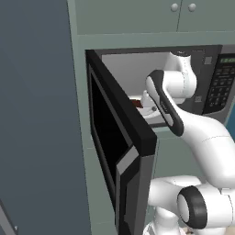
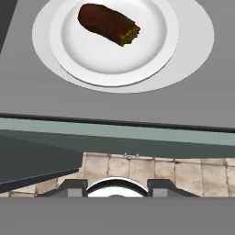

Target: Pick the sweet potato from the microwave and place it on plate located on the counter.

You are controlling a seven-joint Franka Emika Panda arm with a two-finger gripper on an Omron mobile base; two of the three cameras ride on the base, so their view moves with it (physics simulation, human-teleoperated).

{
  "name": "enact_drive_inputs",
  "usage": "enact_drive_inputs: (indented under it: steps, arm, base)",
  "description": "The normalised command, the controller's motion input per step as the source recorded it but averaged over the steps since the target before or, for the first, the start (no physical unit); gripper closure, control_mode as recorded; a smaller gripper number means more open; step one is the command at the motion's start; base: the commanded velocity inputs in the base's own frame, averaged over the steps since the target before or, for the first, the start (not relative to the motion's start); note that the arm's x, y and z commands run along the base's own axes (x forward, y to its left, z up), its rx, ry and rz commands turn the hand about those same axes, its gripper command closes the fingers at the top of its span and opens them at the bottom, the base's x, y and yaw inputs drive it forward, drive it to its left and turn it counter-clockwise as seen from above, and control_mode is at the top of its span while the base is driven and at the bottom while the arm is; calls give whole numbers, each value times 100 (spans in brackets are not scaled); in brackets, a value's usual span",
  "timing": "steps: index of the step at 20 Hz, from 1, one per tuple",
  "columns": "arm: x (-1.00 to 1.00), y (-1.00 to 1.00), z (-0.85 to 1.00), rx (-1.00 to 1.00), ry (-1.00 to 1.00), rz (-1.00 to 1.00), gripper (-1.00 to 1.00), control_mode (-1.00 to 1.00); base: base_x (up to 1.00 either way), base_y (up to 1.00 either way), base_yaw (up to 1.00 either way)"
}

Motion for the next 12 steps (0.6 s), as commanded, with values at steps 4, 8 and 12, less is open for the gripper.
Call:
enact_drive_inputs:
  steps: [4, 8, 12]
  arm:
    - [0, 0, -18, 1, -6, 2, -100, -100]
    - [37, 21, -46, 7, -14, 11, -100, -100]
    - [68, 0, -4, 18, -16, 8, -100, -100]
  base:
    - [0, 0, 0]
    - [0, 0, 0]
    - [0, 0, 0]
